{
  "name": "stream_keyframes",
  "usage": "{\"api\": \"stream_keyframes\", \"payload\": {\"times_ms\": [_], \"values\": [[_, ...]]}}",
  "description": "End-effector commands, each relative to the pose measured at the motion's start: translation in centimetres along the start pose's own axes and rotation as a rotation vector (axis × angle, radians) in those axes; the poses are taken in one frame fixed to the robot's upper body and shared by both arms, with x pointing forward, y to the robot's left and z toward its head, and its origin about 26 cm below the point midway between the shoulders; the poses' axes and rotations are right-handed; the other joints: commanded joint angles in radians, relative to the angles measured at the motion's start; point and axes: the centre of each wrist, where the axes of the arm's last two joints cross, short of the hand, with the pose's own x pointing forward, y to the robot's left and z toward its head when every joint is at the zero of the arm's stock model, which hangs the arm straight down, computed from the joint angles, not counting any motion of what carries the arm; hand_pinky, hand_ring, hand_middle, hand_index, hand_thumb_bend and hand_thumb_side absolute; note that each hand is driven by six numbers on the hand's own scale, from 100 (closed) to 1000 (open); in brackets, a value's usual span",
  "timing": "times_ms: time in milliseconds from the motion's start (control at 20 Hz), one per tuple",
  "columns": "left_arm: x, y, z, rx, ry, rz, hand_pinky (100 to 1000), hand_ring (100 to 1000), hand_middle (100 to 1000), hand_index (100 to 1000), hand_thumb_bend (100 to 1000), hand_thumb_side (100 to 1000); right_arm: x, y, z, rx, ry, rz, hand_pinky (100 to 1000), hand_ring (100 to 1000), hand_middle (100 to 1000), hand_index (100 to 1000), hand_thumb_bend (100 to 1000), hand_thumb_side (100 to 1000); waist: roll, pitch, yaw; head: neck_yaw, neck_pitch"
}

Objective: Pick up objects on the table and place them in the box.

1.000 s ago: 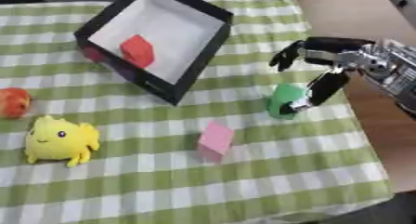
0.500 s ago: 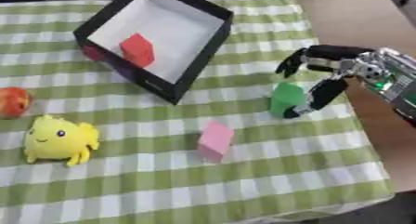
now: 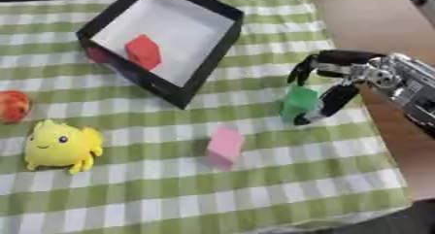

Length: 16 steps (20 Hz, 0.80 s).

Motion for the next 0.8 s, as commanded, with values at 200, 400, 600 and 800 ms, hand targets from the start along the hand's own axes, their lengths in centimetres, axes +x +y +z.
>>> {"api": "stream_keyframes", "payload": {"times_ms": [200,400,600,800], "values": [[0.78,-0.06,-0.41,-0.011,-0.03,0.004,909,641,743,838,270,714,-0.32,-0.85,0.21,-0.02,0.036,0.009,880,740,540,715,549,343,0.0,0.006,0.002,-0.002,-0.003],[0.81,-0.05,-0.44,-0.01,-0.031,0.004,909,640,743,838,270,715,-0.3,-0.9,0.22,-0.021,0.045,-0.005,856,704,516,690,494,256,-0.002,0.005,0.002,-0.002,-0.003],[0.82,-0.07,-0.44,-0.011,-0.032,0.004,909,639,743,838,270,715,-0.31,-0.95,0.25,-0.015,0.055,-0.015,812,684,507,680,442,154,-0.003,0.004,0.003,-0.002,-0.003],[0.84,-0.08,-0.45,-0.011,-0.032,0.004,910,639,743,838,269,715,-0.27,-1.07,0.34,-0.009,0.059,-0.023,798,667,498,672,395,100,-0.003,0.003,0.004,-0.002,-0.003]]}}
